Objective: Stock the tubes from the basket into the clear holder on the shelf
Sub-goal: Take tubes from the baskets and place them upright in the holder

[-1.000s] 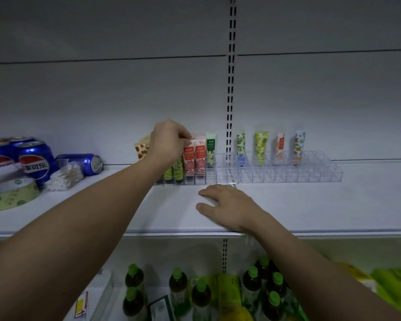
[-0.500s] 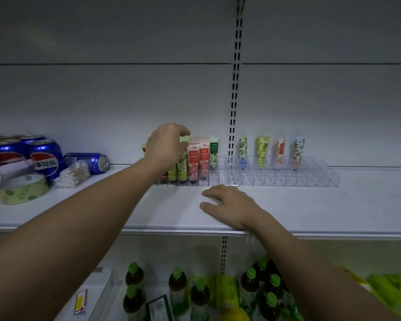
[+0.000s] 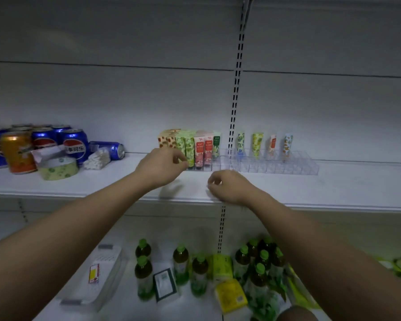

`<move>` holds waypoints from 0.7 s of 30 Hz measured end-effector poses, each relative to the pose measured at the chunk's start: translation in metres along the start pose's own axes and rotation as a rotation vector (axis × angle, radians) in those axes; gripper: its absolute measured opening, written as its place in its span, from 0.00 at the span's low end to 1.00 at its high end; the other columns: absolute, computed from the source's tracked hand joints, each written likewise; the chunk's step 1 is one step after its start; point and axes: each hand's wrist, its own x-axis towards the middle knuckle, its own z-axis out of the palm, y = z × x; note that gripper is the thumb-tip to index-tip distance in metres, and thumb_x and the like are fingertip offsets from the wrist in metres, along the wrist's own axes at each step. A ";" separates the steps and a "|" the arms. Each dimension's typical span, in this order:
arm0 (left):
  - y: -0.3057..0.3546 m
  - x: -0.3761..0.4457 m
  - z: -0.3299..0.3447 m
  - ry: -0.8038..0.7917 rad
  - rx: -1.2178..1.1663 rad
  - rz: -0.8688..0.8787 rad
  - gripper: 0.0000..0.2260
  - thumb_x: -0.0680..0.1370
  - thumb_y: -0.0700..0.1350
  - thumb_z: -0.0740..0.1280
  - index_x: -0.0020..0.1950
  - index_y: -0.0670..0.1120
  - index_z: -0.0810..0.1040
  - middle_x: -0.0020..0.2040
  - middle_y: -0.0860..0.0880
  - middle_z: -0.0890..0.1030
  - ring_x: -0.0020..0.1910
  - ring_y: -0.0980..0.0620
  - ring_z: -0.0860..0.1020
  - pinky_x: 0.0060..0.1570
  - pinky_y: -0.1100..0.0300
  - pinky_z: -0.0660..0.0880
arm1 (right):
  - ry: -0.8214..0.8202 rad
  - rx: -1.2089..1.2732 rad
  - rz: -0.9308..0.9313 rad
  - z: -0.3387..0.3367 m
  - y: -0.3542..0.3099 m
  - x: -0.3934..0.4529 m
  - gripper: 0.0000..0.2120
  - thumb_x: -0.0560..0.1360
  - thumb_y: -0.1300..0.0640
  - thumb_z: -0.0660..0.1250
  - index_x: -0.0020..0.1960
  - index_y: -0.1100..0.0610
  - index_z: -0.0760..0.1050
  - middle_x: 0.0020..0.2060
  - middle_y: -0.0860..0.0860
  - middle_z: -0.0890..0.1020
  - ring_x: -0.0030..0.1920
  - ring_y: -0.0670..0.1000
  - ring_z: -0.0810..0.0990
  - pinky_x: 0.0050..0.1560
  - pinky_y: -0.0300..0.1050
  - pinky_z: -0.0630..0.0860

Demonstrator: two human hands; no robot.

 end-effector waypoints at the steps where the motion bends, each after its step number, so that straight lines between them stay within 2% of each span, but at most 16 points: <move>1: -0.002 -0.009 0.000 -0.020 -0.017 -0.012 0.10 0.78 0.53 0.65 0.55 0.52 0.81 0.53 0.51 0.82 0.50 0.50 0.78 0.54 0.53 0.76 | -0.003 0.027 -0.009 -0.004 -0.006 -0.006 0.12 0.78 0.51 0.63 0.56 0.53 0.79 0.54 0.52 0.82 0.50 0.52 0.80 0.53 0.47 0.76; 4: -0.012 -0.041 0.002 -0.132 -0.022 -0.032 0.10 0.77 0.55 0.65 0.54 0.53 0.81 0.51 0.51 0.81 0.49 0.52 0.78 0.51 0.56 0.75 | -0.072 0.126 -0.011 -0.011 -0.026 -0.030 0.08 0.78 0.51 0.63 0.51 0.53 0.79 0.43 0.51 0.84 0.39 0.50 0.82 0.43 0.45 0.78; 7: -0.028 -0.078 0.009 -0.270 -0.032 -0.052 0.12 0.77 0.56 0.66 0.54 0.52 0.82 0.48 0.53 0.79 0.47 0.54 0.77 0.45 0.61 0.71 | -0.190 0.089 -0.004 0.000 -0.039 -0.054 0.10 0.79 0.50 0.62 0.49 0.54 0.79 0.40 0.50 0.84 0.36 0.50 0.83 0.35 0.45 0.79; 10: -0.049 -0.116 0.037 -0.345 -0.069 -0.110 0.11 0.77 0.53 0.67 0.53 0.48 0.83 0.47 0.51 0.81 0.47 0.52 0.79 0.47 0.61 0.72 | -0.265 0.146 0.020 0.042 -0.041 -0.074 0.10 0.80 0.51 0.63 0.48 0.56 0.79 0.39 0.50 0.83 0.34 0.49 0.82 0.35 0.45 0.79; 13: -0.082 -0.154 0.089 -0.435 -0.165 -0.257 0.11 0.78 0.49 0.67 0.54 0.46 0.83 0.50 0.48 0.83 0.49 0.49 0.80 0.48 0.60 0.74 | -0.355 0.269 0.110 0.113 -0.028 -0.092 0.10 0.79 0.56 0.62 0.44 0.60 0.78 0.37 0.55 0.82 0.31 0.51 0.79 0.28 0.38 0.72; 16: -0.115 -0.187 0.151 -0.555 -0.221 -0.373 0.09 0.78 0.46 0.66 0.53 0.44 0.83 0.53 0.47 0.82 0.52 0.50 0.79 0.50 0.62 0.72 | -0.521 0.312 0.224 0.189 -0.006 -0.107 0.09 0.80 0.57 0.61 0.44 0.58 0.75 0.41 0.58 0.81 0.33 0.54 0.79 0.28 0.39 0.70; 19: -0.139 -0.210 0.208 -0.632 -0.240 -0.489 0.07 0.77 0.46 0.67 0.50 0.47 0.84 0.52 0.46 0.82 0.53 0.49 0.79 0.48 0.63 0.69 | -0.599 0.344 0.374 0.255 0.020 -0.118 0.14 0.79 0.58 0.62 0.49 0.70 0.76 0.46 0.67 0.82 0.30 0.54 0.76 0.27 0.38 0.70; 21: -0.151 -0.224 0.244 -0.676 -0.263 -0.571 0.07 0.77 0.46 0.68 0.49 0.46 0.84 0.52 0.45 0.83 0.53 0.47 0.80 0.49 0.61 0.73 | -0.636 0.360 0.447 0.291 0.035 -0.126 0.16 0.78 0.59 0.63 0.51 0.73 0.77 0.45 0.69 0.81 0.34 0.60 0.79 0.33 0.43 0.73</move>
